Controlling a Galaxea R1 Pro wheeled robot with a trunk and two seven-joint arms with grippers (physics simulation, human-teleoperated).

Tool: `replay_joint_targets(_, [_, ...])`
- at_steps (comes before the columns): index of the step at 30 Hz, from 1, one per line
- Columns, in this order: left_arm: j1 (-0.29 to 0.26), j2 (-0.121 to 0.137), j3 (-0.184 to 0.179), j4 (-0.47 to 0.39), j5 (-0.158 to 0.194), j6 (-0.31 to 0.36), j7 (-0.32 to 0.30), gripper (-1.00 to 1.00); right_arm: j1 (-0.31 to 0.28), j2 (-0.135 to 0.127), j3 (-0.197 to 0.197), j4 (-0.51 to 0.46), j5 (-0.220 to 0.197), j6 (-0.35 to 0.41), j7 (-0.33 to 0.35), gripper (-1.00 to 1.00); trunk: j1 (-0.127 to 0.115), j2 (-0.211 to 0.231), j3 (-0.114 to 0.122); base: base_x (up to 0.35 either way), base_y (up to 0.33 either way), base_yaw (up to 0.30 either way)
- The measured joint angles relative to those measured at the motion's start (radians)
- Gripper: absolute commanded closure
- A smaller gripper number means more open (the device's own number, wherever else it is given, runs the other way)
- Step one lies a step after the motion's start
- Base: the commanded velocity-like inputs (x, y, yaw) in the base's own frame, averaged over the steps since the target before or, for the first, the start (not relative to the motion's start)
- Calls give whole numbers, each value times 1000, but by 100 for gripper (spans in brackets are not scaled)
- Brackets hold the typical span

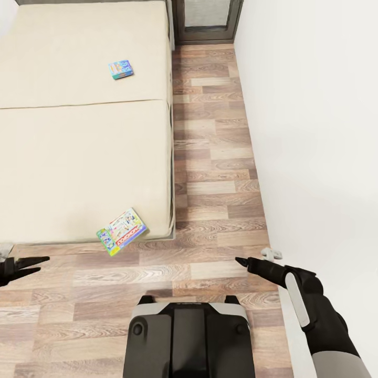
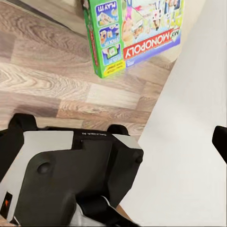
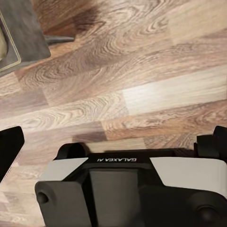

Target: Put all the toys in the child's room - the three board games (two on the bed and one on the table), the two jigsaw puzzles on the table, and the tennis ball on the table - inside the toy box on the table in the child's room.

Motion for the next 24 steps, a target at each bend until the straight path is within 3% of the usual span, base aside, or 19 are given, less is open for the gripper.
replay_joint_targets(3, [44,-34,1,1,-3,-18,-11,-100,1,0,-4,2,0,-4,28,-100,0,0,5,0,0,-63])
replay_joint_targets(8, [77,-60,1,10,-4,-48,-16,-100,1,1,-5,3,0,-8,46,-100,0,0,12,-13,9,-64])
replay_joint_targets(24, [89,-82,2,74,-7,-142,-18,-100,1,3,-7,24,2,-18,64,-100,0,0,38,-59,70,-18])
